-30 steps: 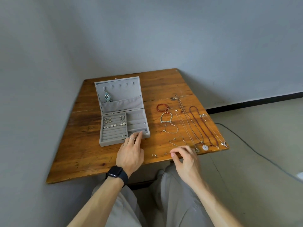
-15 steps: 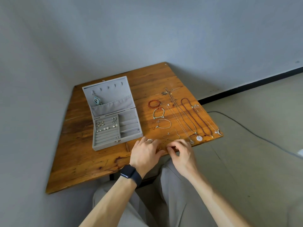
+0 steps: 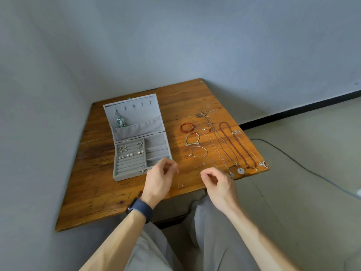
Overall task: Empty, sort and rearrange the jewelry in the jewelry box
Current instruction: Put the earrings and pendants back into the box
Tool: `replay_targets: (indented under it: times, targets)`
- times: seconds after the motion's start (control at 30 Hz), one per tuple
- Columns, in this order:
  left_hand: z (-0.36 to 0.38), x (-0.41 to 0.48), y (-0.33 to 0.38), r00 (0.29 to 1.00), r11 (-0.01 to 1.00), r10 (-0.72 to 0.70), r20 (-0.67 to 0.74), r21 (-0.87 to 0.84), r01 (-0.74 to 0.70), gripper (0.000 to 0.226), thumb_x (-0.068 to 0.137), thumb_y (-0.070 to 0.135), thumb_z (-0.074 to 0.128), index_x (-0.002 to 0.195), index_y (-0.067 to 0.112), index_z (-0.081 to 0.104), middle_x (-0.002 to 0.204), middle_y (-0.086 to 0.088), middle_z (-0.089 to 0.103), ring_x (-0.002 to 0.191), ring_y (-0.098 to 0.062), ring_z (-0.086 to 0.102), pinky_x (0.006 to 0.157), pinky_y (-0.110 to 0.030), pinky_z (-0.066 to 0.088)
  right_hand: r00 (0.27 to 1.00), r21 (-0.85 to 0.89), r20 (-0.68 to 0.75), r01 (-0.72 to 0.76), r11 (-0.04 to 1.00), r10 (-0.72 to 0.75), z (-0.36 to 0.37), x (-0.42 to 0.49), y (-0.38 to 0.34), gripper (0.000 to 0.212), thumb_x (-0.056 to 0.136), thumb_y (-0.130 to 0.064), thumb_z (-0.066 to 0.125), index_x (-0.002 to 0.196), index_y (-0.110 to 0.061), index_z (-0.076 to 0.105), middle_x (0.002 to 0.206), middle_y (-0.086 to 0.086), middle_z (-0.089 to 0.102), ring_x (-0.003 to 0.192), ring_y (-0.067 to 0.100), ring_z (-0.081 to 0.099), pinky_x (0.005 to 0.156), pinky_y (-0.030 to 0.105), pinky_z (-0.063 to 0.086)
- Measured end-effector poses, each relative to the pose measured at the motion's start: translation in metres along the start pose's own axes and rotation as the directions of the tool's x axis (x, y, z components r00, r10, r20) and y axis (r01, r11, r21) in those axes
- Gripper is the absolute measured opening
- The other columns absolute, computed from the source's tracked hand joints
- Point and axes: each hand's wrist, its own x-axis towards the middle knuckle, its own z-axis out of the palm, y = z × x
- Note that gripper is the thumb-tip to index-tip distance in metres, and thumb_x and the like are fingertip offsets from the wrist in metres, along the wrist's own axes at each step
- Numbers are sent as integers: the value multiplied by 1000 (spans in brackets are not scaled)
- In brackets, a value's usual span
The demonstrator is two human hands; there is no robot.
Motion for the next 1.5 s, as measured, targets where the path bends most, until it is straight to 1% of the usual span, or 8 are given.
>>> replay_targets:
  times: [0.2,0.4,0.5,0.7,0.83,1.03,1.23,1.5]
  targets:
    - [-61,-11,-35,951,901,-243,-192,-409,148,14,100,25,58,102,29,70,88,10,75,74,0,64,65,-18,52,996,126,63,58,990,-66,25,28,-51,14,96,-25,64,95,-39,65,93,-27,67,92,-16,58,64,0,43]
    - [-96,-17,-68,904,859,-361,-231,-460,225,22,102,15,54,109,30,69,100,7,73,77,-1,65,67,-19,52,977,92,165,120,988,-134,76,72,-89,9,97,-25,63,96,-33,69,90,-26,66,84,-6,61,64,1,41]
    - [-108,-9,-78,903,893,-350,-250,-380,241,17,99,19,59,108,32,65,96,13,73,90,3,64,78,-19,49,963,54,215,156,986,-164,97,94,-102,9,98,-26,62,97,-30,69,89,-25,65,83,-6,59,63,0,38]
    - [-141,17,-94,954,965,-256,-154,12,261,9,96,25,63,95,33,66,96,20,65,93,5,57,75,-10,39,964,-62,223,162,985,-145,129,99,-93,9,98,-29,61,101,-30,70,96,-17,67,89,4,61,68,13,43]
    - [-157,33,-98,969,929,-246,30,294,226,8,94,24,66,93,31,68,105,12,54,100,-5,52,90,-19,43,969,-118,170,203,972,-181,135,98,-93,9,96,-30,62,99,-32,70,87,-21,59,85,6,58,78,28,50]
    - [-155,47,-90,950,827,-281,140,538,165,13,92,18,61,96,20,73,119,3,47,105,-12,55,97,-25,46,961,-88,144,252,964,-238,136,97,-88,8,95,-28,64,99,-31,70,87,-24,57,86,4,57,79,29,50]
    - [-150,49,-82,933,781,-351,80,575,244,19,88,16,58,91,35,61,107,7,53,94,-18,60,80,-37,56,957,-78,122,274,958,-264,136,96,-87,7,94,-27,65,97,-32,69,83,-30,52,83,2,54,77,28,48]
    - [-146,51,-91,920,868,-389,43,350,351,28,84,8,60,104,26,54,98,0,62,86,-19,62,74,-36,56,954,-50,192,244,969,-230,132,96,-90,8,96,-26,63,99,-30,69,88,-26,59,90,6,61,76,26,51]
